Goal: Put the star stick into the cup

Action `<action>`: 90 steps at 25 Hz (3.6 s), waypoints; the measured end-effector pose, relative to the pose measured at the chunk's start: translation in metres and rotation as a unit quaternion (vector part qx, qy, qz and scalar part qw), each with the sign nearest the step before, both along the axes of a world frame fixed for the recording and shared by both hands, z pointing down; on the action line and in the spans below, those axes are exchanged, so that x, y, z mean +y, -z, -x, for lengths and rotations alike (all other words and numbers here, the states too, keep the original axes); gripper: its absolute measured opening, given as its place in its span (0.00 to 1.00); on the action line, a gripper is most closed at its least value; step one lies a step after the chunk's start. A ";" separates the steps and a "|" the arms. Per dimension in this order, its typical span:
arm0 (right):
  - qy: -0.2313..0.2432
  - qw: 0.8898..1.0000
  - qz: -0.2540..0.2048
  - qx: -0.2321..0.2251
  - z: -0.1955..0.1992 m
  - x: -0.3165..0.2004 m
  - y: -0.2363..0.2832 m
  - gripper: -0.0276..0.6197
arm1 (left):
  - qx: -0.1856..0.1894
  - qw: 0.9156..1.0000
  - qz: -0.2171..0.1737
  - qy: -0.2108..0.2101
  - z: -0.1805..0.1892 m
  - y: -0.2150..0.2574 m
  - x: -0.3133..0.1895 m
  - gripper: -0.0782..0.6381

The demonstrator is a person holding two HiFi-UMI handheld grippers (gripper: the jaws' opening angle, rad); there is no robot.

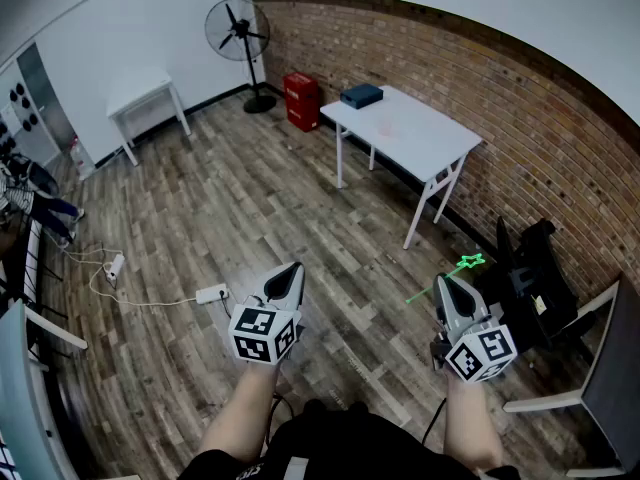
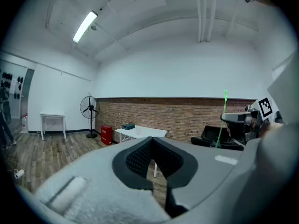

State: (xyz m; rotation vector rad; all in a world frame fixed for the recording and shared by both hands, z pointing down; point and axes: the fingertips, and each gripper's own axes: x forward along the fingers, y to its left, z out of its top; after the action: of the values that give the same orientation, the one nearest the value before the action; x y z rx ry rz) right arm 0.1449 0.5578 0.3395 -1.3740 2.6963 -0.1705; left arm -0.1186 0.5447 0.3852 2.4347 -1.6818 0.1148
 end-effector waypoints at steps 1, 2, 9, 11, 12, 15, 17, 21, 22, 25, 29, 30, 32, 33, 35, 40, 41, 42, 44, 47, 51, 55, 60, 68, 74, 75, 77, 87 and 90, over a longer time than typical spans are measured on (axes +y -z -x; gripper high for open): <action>-0.002 1.000 0.004 0.003 -0.003 -0.003 -0.004 0.05 | -0.004 1.000 0.000 -0.002 -0.003 -0.002 -0.002 0.12; -0.003 1.000 0.007 0.006 -0.006 -0.006 -0.007 0.05 | -0.008 1.000 0.000 -0.004 -0.006 -0.003 -0.004 0.12; 0.001 0.999 0.031 -0.009 -0.022 -0.010 -0.024 0.05 | -0.022 1.000 0.002 0.004 -0.009 -0.007 -0.007 0.12; 0.002 0.999 0.039 -0.027 -0.029 -0.011 -0.024 0.05 | -0.021 1.000 0.002 0.008 -0.011 -0.007 -0.006 0.12; 0.002 0.999 0.040 -0.034 -0.032 -0.010 -0.025 0.05 | -0.020 1.000 0.002 0.009 -0.013 -0.007 -0.004 0.12; 0.009 0.998 0.041 -0.044 -0.041 -0.006 -0.031 0.05 | -0.018 1.000 -0.003 0.009 -0.022 -0.008 0.003 0.12; 0.013 0.998 0.047 -0.048 -0.047 -0.006 -0.037 0.05 | -0.020 1.000 -0.005 0.005 -0.030 -0.009 0.002 0.12; 0.017 0.996 0.068 -0.061 -0.055 -0.007 -0.050 0.05 | -0.021 1.000 0.000 0.005 -0.037 -0.013 -0.004 0.12; 0.018 0.995 0.071 -0.061 -0.056 -0.008 -0.052 0.05 | -0.019 1.000 0.001 0.005 -0.038 -0.014 -0.007 0.12; 0.015 0.995 0.078 -0.064 -0.059 -0.019 -0.059 0.05 | -0.018 1.000 0.007 0.005 -0.038 -0.019 -0.018 0.12; 0.016 0.994 0.090 -0.065 -0.052 -0.042 -0.067 0.05 | -0.016 1.000 0.020 0.005 -0.031 -0.032 -0.041 0.12; 0.018 0.994 0.092 -0.063 -0.048 -0.049 -0.070 0.05 | -0.015 1.000 0.021 0.006 -0.027 -0.035 -0.051 0.12; 0.018 0.993 0.096 -0.061 -0.044 -0.067 -0.075 0.05 | -0.013 1.000 0.025 0.008 -0.020 -0.041 -0.072 0.12; 0.015 0.993 0.098 -0.061 -0.043 -0.078 -0.078 0.05 | -0.012 1.000 0.027 0.008 -0.018 -0.045 -0.084 0.12; 0.007 0.993 0.103 -0.062 -0.041 -0.102 -0.081 0.05 | -0.010 0.999 0.031 0.004 -0.014 -0.049 -0.107 0.12; -0.001 0.994 0.096 -0.047 -0.020 -0.169 -0.073 0.05 | -0.010 0.999 0.028 -0.013 -0.003 -0.045 -0.182 0.12; -0.004 0.995 0.095 -0.044 -0.017 -0.182 -0.071 0.05 | -0.010 0.999 0.029 -0.017 -0.001 -0.045 -0.197 0.12; -0.008 0.995 0.094 -0.042 -0.014 -0.196 -0.069 0.05 | -0.010 0.999 0.029 -0.021 0.001 -0.044 -0.212 0.12; -0.013 0.995 0.091 -0.039 -0.006 -0.222 -0.066 0.05 | -0.010 0.999 0.027 -0.028 0.007 -0.042 -0.241 0.12; -0.020 0.995 0.092 -0.036 0.006 -0.256 -0.067 0.05 | -0.007 0.999 0.028 -0.037 0.017 -0.044 -0.277 0.12; -0.027 0.994 0.097 -0.031 0.029 -0.296 -0.066 0.05 | 0.007 0.998 0.034 -0.046 0.038 -0.047 -0.317 0.12; -0.023 0.995 0.094 -0.023 0.055 -0.324 -0.064 0.05 | 0.005 0.998 0.031 -0.059 0.050 -0.050 -0.348 0.12; -0.013 0.995 0.103 -0.014 0.074 -0.351 -0.066 0.05 | 0.020 0.997 0.042 -0.064 0.054 -0.062 -0.382 0.12; -0.023 0.991 0.134 -0.020 0.055 -0.419 -0.096 0.05 | 0.021 0.996 0.062 -0.061 0.046 -0.082 -0.442 0.12; 0.012 0.988 0.149 -0.024 0.063 -0.502 -0.118 0.05 | 0.012 0.997 0.064 -0.033 0.052 -0.086 -0.511 0.12; 0.018 0.988 0.150 -0.023 0.064 -0.518 -0.119 0.05 | 0.013 0.997 0.066 -0.029 0.052 -0.088 -0.525 0.12; 0.029 0.988 0.147 -0.019 0.064 -0.551 -0.118 0.05 | 0.013 0.997 0.071 -0.024 0.046 -0.092 -0.555 0.12; 0.030 0.988 0.144 -0.042 0.003 -0.685 -0.112 0.05 | -0.021 0.996 0.077 -0.035 -0.019 -0.076 -0.682 0.12; 0.024 0.987 0.152 -0.056 -0.015 -0.705 -0.120 0.05 | -0.034 0.996 0.075 -0.044 -0.037 -0.071 -0.704 0.12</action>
State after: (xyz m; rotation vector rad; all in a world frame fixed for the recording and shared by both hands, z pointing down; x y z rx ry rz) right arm 0.1601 -0.1475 0.4591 -1.3240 2.6926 -0.6659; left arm -0.0816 -0.1592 0.4563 2.4166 -1.5329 0.3259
